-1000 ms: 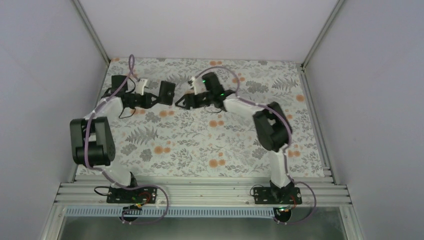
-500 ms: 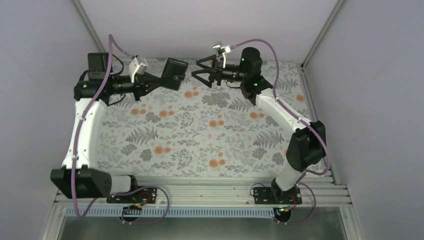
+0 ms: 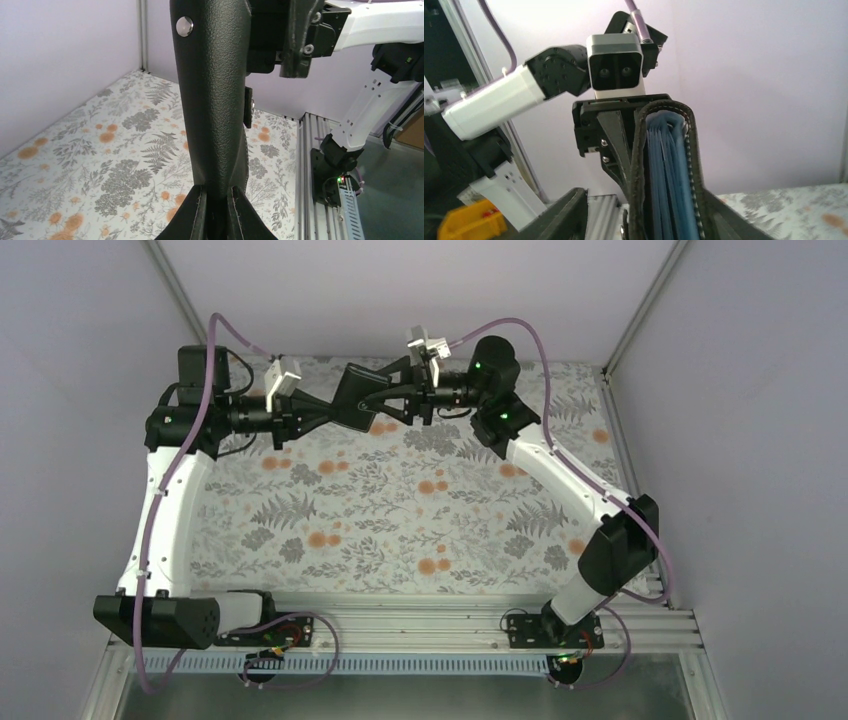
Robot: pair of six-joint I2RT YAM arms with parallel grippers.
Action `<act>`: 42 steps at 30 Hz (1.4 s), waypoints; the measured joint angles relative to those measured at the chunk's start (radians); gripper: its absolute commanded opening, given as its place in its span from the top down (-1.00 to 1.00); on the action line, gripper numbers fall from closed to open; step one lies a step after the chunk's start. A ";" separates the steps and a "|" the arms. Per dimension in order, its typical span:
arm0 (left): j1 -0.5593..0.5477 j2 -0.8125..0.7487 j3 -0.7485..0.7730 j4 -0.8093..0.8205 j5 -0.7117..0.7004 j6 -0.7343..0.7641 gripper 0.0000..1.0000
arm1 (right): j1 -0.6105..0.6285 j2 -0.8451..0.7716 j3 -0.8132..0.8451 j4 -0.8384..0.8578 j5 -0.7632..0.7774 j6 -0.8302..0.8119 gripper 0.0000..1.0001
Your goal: Take the credit cards out of the card holder
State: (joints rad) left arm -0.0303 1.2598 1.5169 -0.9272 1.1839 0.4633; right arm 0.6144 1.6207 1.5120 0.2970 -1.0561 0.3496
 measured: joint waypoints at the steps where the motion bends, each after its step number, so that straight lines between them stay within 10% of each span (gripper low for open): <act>1: 0.000 -0.001 -0.001 -0.003 0.003 0.000 0.95 | 0.000 -0.001 0.000 -0.001 -0.005 0.007 0.39; 3: 0.000 -0.004 -0.002 -0.012 0.009 0.004 0.95 | -0.002 -0.001 0.000 -0.003 -0.008 0.000 0.89; 6: -0.001 -0.012 -0.009 -0.018 0.015 0.009 0.82 | -0.005 -0.001 0.005 -0.023 -0.006 0.000 0.91; 10: -0.001 -0.014 -0.023 -0.018 0.021 0.027 -0.37 | -0.004 -0.001 0.034 -0.102 -0.011 -0.041 0.91; 12: -0.001 -0.014 -0.032 -0.029 0.021 0.044 -0.45 | -0.004 -0.001 0.054 -0.157 -0.018 -0.081 0.91; 26: -0.079 0.021 -0.028 -0.048 0.017 0.114 0.05 | 0.034 0.025 0.229 -0.618 -0.035 -0.500 0.92; 32: -0.094 0.039 -0.018 -0.097 0.016 0.181 0.94 | 0.038 0.063 0.248 -0.694 -0.030 -0.555 0.92; 37: -0.090 0.056 -0.009 -0.126 0.024 0.208 0.95 | 0.041 0.064 0.256 -0.722 -0.003 -0.568 0.14; 42: -0.088 0.056 -0.010 -0.080 -0.022 0.117 0.95 | 0.037 0.058 0.254 -0.700 0.164 -0.479 -0.01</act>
State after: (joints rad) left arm -0.1184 1.3155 1.5066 -1.0069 1.1618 0.5804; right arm 0.6518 1.6787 1.7664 -0.4034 -0.8925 -0.1291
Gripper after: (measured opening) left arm 0.114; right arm 0.499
